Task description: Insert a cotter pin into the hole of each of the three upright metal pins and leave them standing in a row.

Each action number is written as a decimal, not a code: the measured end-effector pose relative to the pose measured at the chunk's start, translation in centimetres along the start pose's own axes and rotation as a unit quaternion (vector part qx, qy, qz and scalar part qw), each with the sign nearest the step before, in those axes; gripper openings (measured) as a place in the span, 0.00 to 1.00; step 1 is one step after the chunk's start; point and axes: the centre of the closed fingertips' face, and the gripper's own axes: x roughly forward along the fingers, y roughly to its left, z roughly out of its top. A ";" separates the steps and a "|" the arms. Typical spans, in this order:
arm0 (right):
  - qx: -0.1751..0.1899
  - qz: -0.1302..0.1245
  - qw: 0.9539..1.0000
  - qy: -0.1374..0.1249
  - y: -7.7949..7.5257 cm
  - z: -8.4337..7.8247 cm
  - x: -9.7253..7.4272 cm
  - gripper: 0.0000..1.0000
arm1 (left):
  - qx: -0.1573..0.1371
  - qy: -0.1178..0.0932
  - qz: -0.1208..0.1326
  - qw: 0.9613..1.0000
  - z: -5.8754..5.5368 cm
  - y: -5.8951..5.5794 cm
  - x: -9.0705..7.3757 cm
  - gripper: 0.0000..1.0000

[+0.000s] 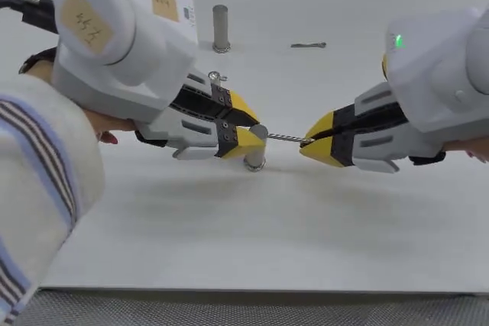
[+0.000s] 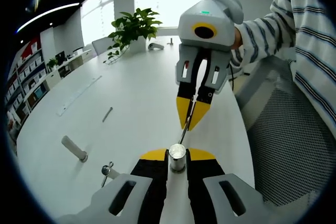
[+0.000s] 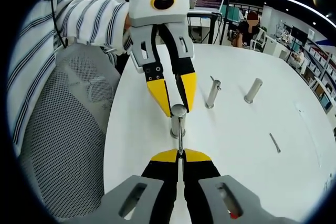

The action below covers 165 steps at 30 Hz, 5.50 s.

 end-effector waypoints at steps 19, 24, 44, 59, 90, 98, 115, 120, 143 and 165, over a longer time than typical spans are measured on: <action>-0.005 0.006 1.000 -0.002 0.2 1.0 0.9 0.00 | -0.037 0.001 -0.002 0.999 0.2 -0.3 0.5 0.09; -0.011 0.012 1.000 -0.005 0.3 1.3 1.0 0.00 | -0.041 0.001 0.000 0.999 0.3 -0.4 0.8 0.09; -0.020 0.031 0.999 -0.012 0.7 2.1 1.4 0.00 | -0.048 -0.002 0.000 0.999 -0.2 0.6 0.5 0.09; -0.031 0.028 0.999 -0.026 0.5 2.0 1.1 0.04 | -0.046 0.001 0.001 0.999 -0.3 0.7 0.4 0.10; -0.007 0.029 0.999 -0.041 0.2 2.6 1.0 0.00 | -0.038 0.005 -0.002 0.999 -0.3 0.4 0.4 0.09; 0.002 0.019 0.999 -0.043 0.1 2.5 0.7 0.00 | -0.023 -0.007 -0.012 1.000 -0.2 0.2 0.2 0.11; 0.064 0.023 0.993 -0.102 1.0 2.4 2.9 0.17 | -0.109 -0.092 0.008 0.990 0.0 -0.8 -2.9 0.53; 0.086 0.029 0.989 -0.116 1.1 2.3 4.0 0.21 | -0.140 -0.114 0.030 0.983 -0.5 -0.9 -3.7 0.70; 0.123 0.025 0.984 -0.130 1.0 2.2 6.0 0.16 | -0.150 -0.123 0.050 0.980 -1.7 -1.8 -4.6 0.99; 0.070 -0.011 0.990 -0.122 -0.8 2.0 5.2 0.08 | -0.165 -0.082 0.072 0.980 -3.9 -1.9 -4.8 0.99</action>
